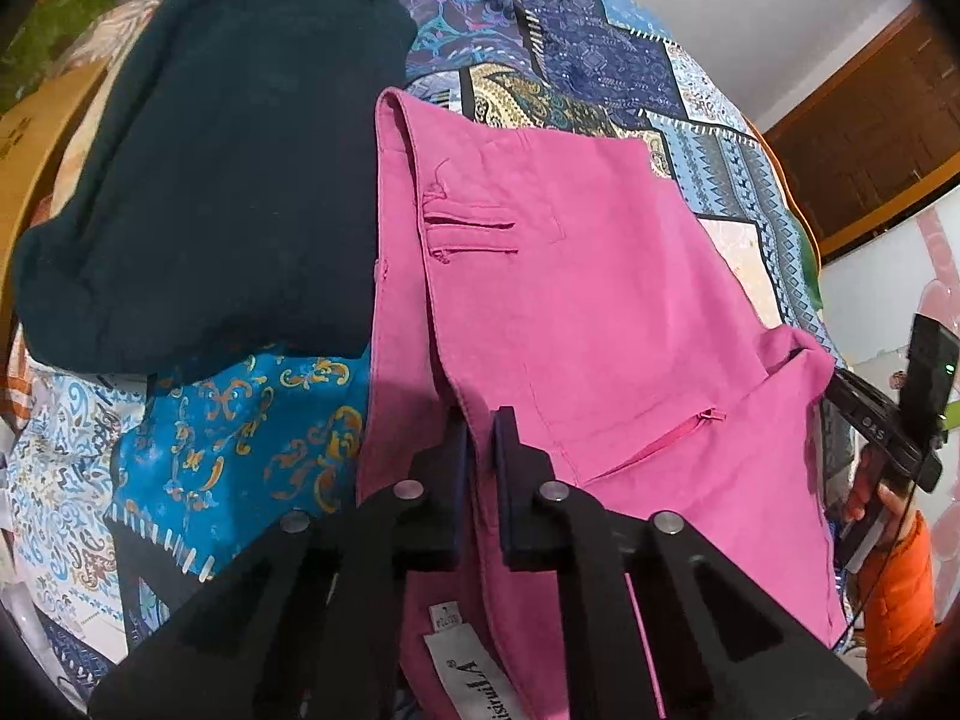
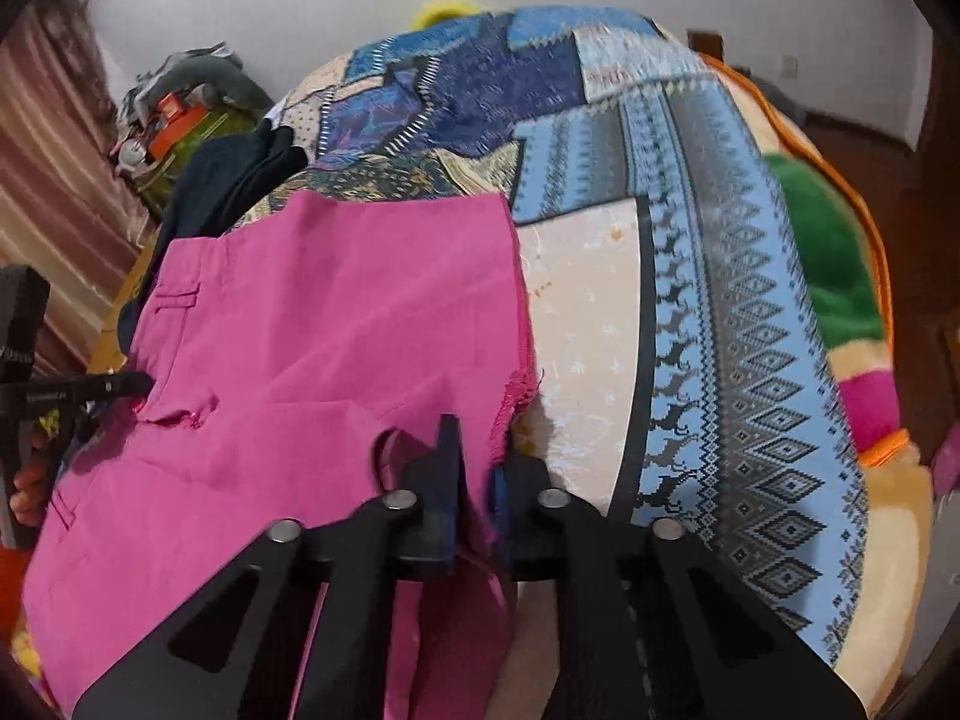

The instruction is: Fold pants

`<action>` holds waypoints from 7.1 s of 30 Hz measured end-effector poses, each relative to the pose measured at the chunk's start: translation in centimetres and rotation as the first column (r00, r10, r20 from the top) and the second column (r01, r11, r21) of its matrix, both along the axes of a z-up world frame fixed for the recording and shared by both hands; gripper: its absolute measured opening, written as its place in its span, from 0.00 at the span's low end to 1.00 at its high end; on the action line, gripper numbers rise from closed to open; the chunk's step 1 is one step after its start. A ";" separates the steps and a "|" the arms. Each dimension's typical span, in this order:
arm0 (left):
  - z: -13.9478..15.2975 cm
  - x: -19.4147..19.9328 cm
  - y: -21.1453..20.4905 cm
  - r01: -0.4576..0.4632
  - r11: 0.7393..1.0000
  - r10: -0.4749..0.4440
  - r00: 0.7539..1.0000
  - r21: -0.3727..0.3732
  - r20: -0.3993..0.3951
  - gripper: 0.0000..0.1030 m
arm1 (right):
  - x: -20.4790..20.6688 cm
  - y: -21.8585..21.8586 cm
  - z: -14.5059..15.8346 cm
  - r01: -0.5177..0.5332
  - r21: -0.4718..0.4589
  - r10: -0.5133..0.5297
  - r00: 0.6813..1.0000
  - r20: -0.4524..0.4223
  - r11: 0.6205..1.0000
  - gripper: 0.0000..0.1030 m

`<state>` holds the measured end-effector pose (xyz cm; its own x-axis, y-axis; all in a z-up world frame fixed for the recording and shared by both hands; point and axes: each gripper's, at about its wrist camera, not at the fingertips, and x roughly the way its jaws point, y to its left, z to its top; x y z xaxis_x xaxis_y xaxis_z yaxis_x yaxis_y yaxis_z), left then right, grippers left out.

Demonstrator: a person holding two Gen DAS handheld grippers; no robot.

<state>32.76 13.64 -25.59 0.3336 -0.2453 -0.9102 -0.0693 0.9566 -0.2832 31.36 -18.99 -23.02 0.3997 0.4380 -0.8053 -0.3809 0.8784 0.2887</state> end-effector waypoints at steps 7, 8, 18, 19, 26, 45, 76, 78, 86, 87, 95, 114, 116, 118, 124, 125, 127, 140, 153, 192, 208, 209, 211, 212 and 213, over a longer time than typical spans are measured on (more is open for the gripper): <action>3.2 -1.2 -1.6 0.060 0.995 -0.070 0.988 0.077 0.139 0.05 | -2.7 -0.1 3.1 -0.022 -0.065 0.032 0.985 0.167 0.998 0.04; 3.5 -1.3 -1.5 0.066 0.995 -0.077 0.985 0.077 0.153 0.05 | -2.8 0.0 3.3 -0.018 -0.082 0.032 0.984 0.174 0.996 0.04; -0.4 -0.4 -0.3 0.050 0.990 -0.057 0.997 0.131 0.050 0.07 | -2.2 -1.7 0.0 0.036 -0.140 -0.029 0.998 0.050 0.989 0.03; -0.2 -0.4 -0.1 0.052 0.991 -0.059 0.997 0.121 0.053 0.07 | -2.1 -1.8 0.0 0.041 -0.131 -0.036 0.998 0.043 0.990 0.03; 1.3 -1.1 0.9 0.043 0.994 -0.049 0.997 0.105 0.057 0.11 | -3.2 -1.7 1.8 0.018 -0.150 -0.012 0.999 0.046 0.988 0.08; 5.8 5.8 3.1 -0.040 0.989 0.014 0.984 0.143 0.176 0.47 | 3.5 3.0 7.1 -0.064 -0.114 0.083 0.981 0.174 0.991 0.48; 2.6 8.7 0.9 -0.028 0.959 -0.032 0.978 0.281 0.204 0.06 | 12.1 10.7 -2.9 -0.116 -0.307 0.142 0.988 0.066 0.945 0.04; 3.6 8.6 0.8 -0.028 0.955 -0.039 0.975 0.294 0.219 0.06 | 11.8 10.1 -1.5 -0.095 -0.291 0.131 0.985 0.108 0.952 0.03; 9.0 7.6 0.5 -0.061 0.956 -0.034 0.948 0.287 0.316 0.06 | 11.4 6.9 7.8 -0.015 -0.190 0.067 0.960 0.271 0.982 0.03; 9.8 7.4 0.5 -0.064 0.958 -0.033 0.944 0.279 0.328 0.06 | 11.2 6.5 9.0 -0.005 -0.177 0.057 0.956 0.288 0.984 0.03; 12.7 4.6 -1.1 -0.046 0.954 -0.071 0.925 0.296 0.373 0.06 | 8.0 5.6 11.6 -0.001 -0.122 0.041 0.946 0.323 0.992 0.03; 12.6 -7.2 -3.9 0.014 0.945 -0.150 0.907 0.328 0.394 0.05 | -3.5 1.4 10.7 -0.020 -0.073 0.041 0.956 0.289 0.997 0.03; 11.9 -8.4 -4.1 0.022 0.947 -0.151 0.910 0.320 0.386 0.05 | -4.3 1.1 10.2 -0.025 -0.075 0.045 0.960 0.277 0.997 0.03; 11.1 -9.4 -4.1 0.028 0.953 -0.146 0.916 0.302 0.375 0.05 | -5.1 0.8 9.9 -0.026 -0.072 0.044 0.964 0.263 0.997 0.03; 8.2 -11.3 -4.4 0.073 0.958 -0.162 0.936 0.278 0.313 0.04 | -8.0 0.0 8.4 -0.025 -0.096 0.048 0.969 0.244 0.995 0.03; 7.7 -11.6 -4.6 0.082 0.957 -0.167 0.939 0.277 0.299 0.04 | -8.5 -0.2 8.0 -0.024 -0.099 0.047 0.970 0.238 0.995 0.03; 6.7 -12.2 -5.0 0.104 0.955 -0.181 0.945 0.276 0.272 0.04 | -9.2 -0.5 6.9 -0.023 -0.108 0.046 0.975 0.217 0.994 0.03; 5.3 -14.0 -5.2 0.122 0.956 -0.180 0.963 0.266 0.203 0.06 | -13.3 -1.4 3.2 -0.069 -0.188 0.091 0.990 0.111 0.980 0.11; 10.8 -13.9 -7.0 0.106 0.954 -0.197 0.927 0.280 0.320 0.68 | -15.2 3.5 6.1 -0.227 -0.204 0.269 0.941 0.207 0.952 0.47; 5.0 -14.2 -17.7 0.437 0.837 -0.504 0.850 0.329 0.152 0.09 | -15.4 6.0 4.1 -0.272 -0.162 0.298 0.939 0.171 0.949 0.05; 8.1 -16.1 -14.2 0.327 0.921 -0.369 0.905 0.212 0.210 0.66 | -17.0 4.7 6.9 -0.258 -0.047 0.263 0.954 0.143 0.965 0.17; 8.5 -15.9 -13.8 0.309 0.929 -0.351 0.910 0.202 0.221 0.67 | -16.8 4.8 7.1 -0.253 -0.036 0.255 0.956 0.145 0.967 0.20; 9.2 -15.3 -12.9 0.270 0.946 -0.308 0.922 0.182 0.234 0.68 | -16.2 4.9 7.4 -0.233 -0.012 0.232 0.961 0.149 0.972 0.23; 9.5 -14.8 -12.4 0.247 0.953 -0.284 0.928 0.175 0.242 0.68 | -15.9 5.1 7.5 -0.220 -0.004 0.218 0.964 0.149 0.975 0.25; 9.7 -14.5 -12.2 0.231 0.957 -0.269 0.931 0.174 0.248 0.69 | -15.5 5.2 7.5 -0.209 0.002 0.207 0.967 0.147 0.978 0.26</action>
